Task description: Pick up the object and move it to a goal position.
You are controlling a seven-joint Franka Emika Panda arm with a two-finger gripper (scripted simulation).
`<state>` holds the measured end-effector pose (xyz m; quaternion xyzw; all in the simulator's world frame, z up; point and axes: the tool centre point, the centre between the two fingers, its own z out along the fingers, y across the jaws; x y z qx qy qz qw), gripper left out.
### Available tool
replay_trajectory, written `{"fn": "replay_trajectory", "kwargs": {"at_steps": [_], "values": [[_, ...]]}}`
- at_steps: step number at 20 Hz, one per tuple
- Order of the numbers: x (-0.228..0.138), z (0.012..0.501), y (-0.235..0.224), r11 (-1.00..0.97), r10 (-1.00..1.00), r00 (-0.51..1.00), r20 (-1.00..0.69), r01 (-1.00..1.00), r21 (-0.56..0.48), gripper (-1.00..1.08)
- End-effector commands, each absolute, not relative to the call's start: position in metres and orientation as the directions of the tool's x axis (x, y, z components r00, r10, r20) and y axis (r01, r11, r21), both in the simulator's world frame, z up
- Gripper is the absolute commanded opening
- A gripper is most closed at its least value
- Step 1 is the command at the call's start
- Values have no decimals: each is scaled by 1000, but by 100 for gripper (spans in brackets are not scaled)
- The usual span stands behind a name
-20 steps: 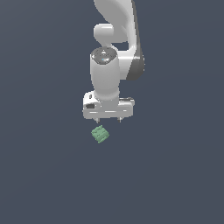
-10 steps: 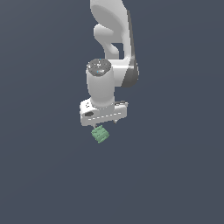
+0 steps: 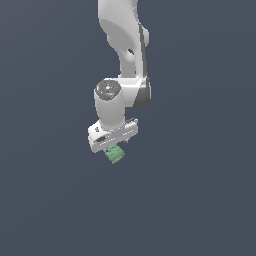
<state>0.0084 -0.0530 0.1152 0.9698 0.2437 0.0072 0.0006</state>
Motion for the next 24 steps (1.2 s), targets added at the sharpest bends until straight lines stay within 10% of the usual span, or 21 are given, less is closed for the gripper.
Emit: {"fn": "replay_trajectory", "kwargs": {"at_steps": [1, 24], "values": [[7, 108, -57, -855, 519, 855, 9, 519, 4, 100], [3, 65, -66, -784, 621, 784, 0, 621, 0, 100]]}}
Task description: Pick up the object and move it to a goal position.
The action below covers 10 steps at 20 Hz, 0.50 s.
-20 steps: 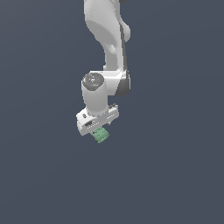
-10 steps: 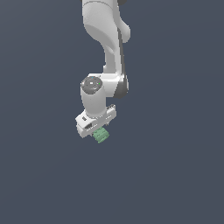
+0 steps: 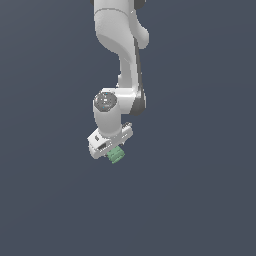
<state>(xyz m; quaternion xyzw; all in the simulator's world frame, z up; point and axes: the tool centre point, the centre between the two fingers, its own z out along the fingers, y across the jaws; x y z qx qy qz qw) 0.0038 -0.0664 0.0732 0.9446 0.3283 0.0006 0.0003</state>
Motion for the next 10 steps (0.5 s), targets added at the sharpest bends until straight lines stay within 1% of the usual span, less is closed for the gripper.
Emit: {"fn": "replay_trajectory", "kwargs": {"at_steps": [1, 5, 9, 10], "values": [[3, 59, -66, -783, 621, 783, 0, 621, 0, 100], [3, 43, -66, -783, 622, 783, 0, 622, 0, 100], [4, 39, -66, -782, 623, 782, 0, 623, 0, 100], [4, 39, -66, -782, 623, 782, 0, 623, 0, -100]]}}
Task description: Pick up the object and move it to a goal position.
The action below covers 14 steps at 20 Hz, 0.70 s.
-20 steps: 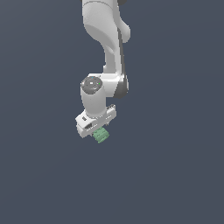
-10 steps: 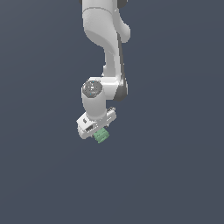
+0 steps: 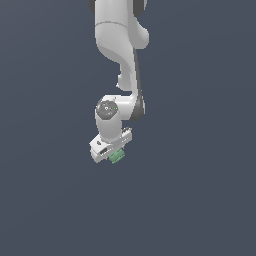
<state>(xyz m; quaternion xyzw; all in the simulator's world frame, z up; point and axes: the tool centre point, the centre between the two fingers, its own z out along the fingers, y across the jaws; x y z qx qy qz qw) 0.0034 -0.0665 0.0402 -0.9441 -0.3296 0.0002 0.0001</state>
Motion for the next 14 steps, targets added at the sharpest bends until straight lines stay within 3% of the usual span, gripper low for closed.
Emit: {"fn": "replay_trajectory", "kwargs": {"at_steps": [1, 14], "values": [[4, 39, -66, -782, 623, 782, 0, 623, 0, -100], [3, 44, -64, -783, 622, 783, 1, 622, 1, -100]]}}
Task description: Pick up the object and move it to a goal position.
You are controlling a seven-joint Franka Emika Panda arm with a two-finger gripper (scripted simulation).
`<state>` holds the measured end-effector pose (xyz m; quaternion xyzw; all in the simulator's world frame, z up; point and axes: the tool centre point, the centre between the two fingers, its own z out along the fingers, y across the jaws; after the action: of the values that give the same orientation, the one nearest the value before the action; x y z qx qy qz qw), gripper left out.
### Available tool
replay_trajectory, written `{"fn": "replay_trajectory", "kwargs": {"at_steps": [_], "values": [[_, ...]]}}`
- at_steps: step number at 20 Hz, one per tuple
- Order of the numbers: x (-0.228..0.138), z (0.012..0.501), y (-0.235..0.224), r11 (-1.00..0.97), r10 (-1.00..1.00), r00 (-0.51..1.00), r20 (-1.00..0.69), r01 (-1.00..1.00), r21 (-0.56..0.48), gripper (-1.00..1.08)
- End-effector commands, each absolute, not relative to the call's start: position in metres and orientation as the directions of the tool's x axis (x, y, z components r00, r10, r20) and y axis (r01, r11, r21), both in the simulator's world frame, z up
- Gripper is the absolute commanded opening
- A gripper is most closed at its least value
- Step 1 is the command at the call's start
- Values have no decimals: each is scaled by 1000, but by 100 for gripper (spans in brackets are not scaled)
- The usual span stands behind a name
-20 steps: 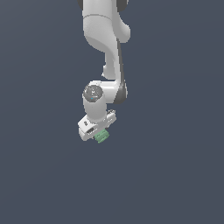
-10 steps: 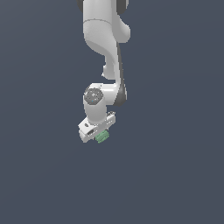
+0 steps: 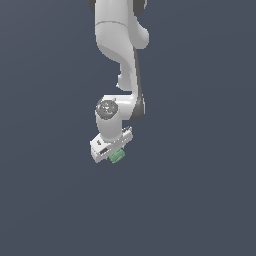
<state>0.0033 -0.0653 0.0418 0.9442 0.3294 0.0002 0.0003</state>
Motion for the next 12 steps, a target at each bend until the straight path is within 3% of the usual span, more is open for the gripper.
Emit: {"fn": "replay_trajectory", "kwargs": {"at_steps": [1, 12], "values": [[3, 46, -62, -783, 622, 783, 1, 622, 1, -100], [-12, 102, -16, -782, 623, 782, 0, 623, 2, -100]]}}
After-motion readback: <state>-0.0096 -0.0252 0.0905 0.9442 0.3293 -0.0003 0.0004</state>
